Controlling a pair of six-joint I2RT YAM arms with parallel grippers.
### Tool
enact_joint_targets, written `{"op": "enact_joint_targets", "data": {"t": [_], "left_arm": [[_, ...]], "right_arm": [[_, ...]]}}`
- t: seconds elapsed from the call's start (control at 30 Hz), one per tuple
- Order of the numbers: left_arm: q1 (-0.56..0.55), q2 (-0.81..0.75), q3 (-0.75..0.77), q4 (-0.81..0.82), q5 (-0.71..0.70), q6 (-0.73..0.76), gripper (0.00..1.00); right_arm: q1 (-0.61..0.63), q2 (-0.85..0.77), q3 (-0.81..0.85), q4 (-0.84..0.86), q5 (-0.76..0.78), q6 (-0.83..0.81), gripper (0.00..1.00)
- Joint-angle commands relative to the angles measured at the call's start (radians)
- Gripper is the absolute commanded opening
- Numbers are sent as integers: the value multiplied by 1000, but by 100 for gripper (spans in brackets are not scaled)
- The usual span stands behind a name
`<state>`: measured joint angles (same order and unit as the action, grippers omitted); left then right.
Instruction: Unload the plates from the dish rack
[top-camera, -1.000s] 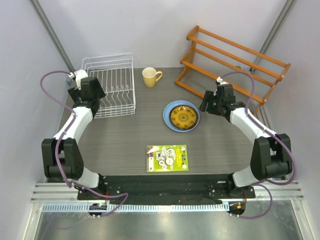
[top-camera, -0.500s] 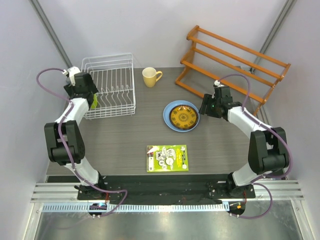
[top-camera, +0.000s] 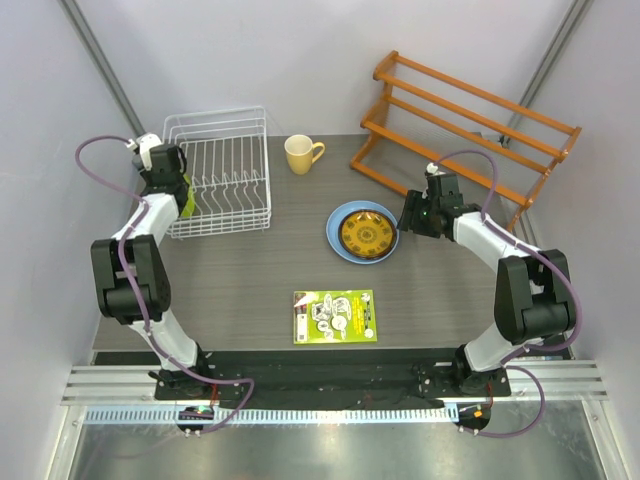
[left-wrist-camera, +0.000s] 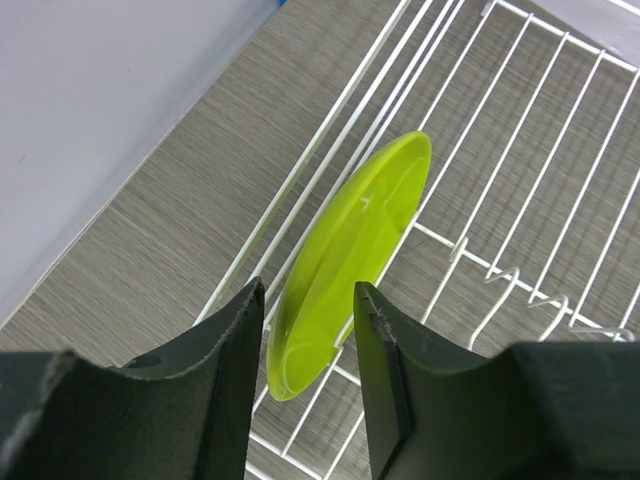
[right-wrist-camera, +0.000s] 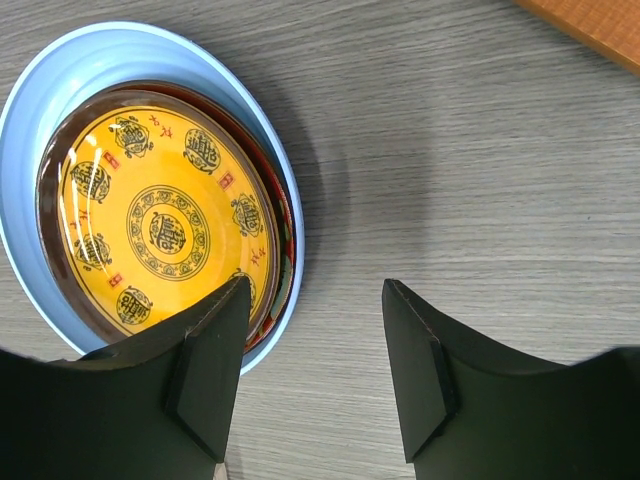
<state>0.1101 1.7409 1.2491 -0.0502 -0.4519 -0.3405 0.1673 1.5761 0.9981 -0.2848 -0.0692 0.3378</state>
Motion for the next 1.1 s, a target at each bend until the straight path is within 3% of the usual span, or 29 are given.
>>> {"op": "enact_joint_targets", "data": {"t": [0.0,0.1,0.2,0.47,1.07], "left_arm": [[19,16,42,21,-21,-12,39],[22,25,41,24,-18,-14,37],[25,37,50,21,-18,-14,22],[26,34,52,13,-4,-17,0],[26,-99,41,-4,-14,77,0]], "right_arm": [[0,-18,5,29,-4,-6,61],[0,-22,2,30,-3,-6,61],[-2,-22,-1,29,-3,-6,61],[-2,-25,-7,29,3,-10,61],[-2,-57,-33,26,14,-14,60]]}}
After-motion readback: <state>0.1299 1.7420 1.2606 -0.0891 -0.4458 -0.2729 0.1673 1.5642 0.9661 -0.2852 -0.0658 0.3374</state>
